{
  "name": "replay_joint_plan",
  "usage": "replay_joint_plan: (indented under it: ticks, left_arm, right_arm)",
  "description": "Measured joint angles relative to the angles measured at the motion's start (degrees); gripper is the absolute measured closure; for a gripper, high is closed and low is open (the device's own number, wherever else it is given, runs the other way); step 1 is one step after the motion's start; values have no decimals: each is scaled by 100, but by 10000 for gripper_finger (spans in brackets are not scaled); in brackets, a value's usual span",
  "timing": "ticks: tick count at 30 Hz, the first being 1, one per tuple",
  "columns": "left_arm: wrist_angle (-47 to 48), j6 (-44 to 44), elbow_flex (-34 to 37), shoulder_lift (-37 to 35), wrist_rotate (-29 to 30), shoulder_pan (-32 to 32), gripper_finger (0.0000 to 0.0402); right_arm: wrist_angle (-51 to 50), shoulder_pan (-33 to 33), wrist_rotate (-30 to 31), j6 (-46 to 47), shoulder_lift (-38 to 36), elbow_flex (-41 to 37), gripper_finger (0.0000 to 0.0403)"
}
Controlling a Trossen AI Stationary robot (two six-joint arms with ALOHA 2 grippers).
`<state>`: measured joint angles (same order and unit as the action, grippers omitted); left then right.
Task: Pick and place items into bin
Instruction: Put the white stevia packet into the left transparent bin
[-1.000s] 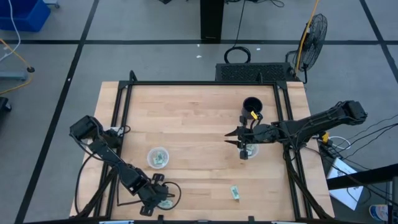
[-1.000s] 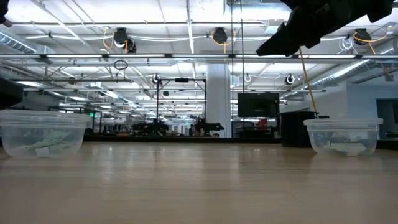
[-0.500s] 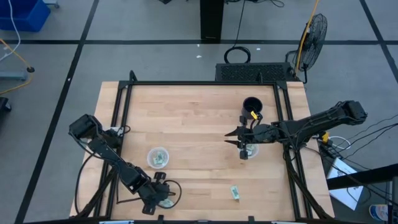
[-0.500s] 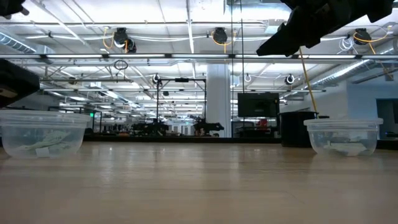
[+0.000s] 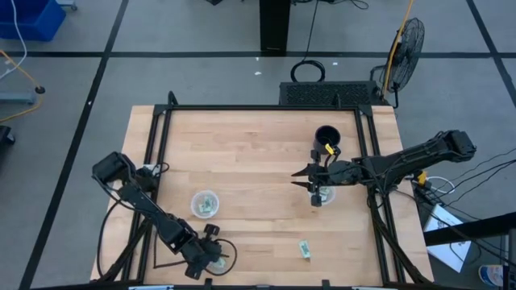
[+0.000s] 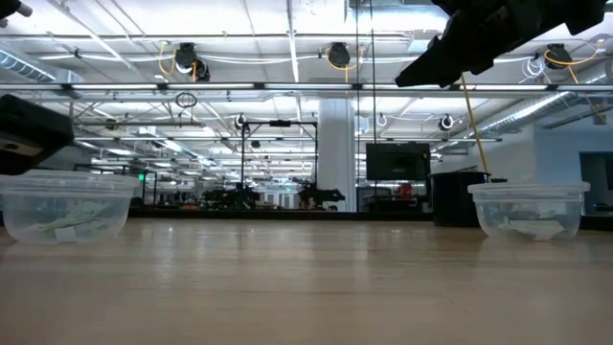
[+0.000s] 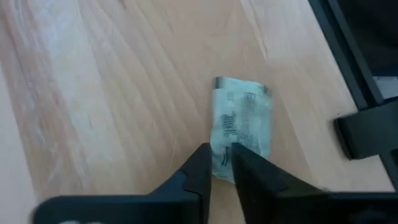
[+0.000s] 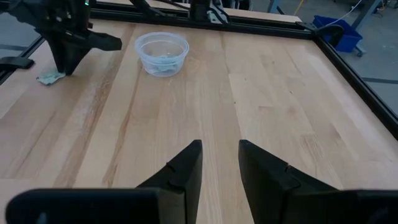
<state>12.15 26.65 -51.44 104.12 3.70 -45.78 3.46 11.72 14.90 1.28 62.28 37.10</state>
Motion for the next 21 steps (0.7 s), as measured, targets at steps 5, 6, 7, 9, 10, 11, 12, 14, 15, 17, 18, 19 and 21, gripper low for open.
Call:
replay_joint_plan:
  ticks: [5,6,7,9,10,11,12,14,15,17,18,19,21]
  left_arm:
    - [548,-311,21,-312,410,-6,392]
    - [648,-423,42,-425,633,-6,392]
    - [812,-549,58,-549,856,13,392]
    - [1223,-719,59,-888,1351,92,397]
    - [1519,-686,3,-1120,1666,134,397]
    - [1902,-567,-41,-1359,2001,179,397]
    - [2284,-422,-64,-1595,2304,230,397]
    - [2862,-239,-54,-2017,2643,419,398]
    - [3038,-227,-52,-2208,2727,542,398]
    - [3457,-212,-62,-2539,2791,814,397]
    - [3691,-169,-63,-2635,2785,957,397]
    - [3886,-104,-60,-2684,2720,1111,398]
    - [3971,-61,-51,-2685,2319,1410,399]
  right_arm:
    - [-1,-2,0,0,0,0,303]
    - [-1,-2,0,0,0,0,303]
    - [-2,-2,0,0,0,0,303]
    - [-1,-2,0,0,0,0,303]
    - [-1,-2,0,1,0,0,303]
    - [-2,-2,0,0,0,0,303]
    - [-2,-2,0,0,0,0,303]
    - [-4,-2,0,0,0,0,303]
    - [-2,-2,0,0,0,0,303]
    - [-4,0,0,2,0,0,303]
    - [-2,-2,0,2,0,0,303]
    - [-4,-2,0,0,0,0,303]
    - [-3,-2,0,2,0,0,303]
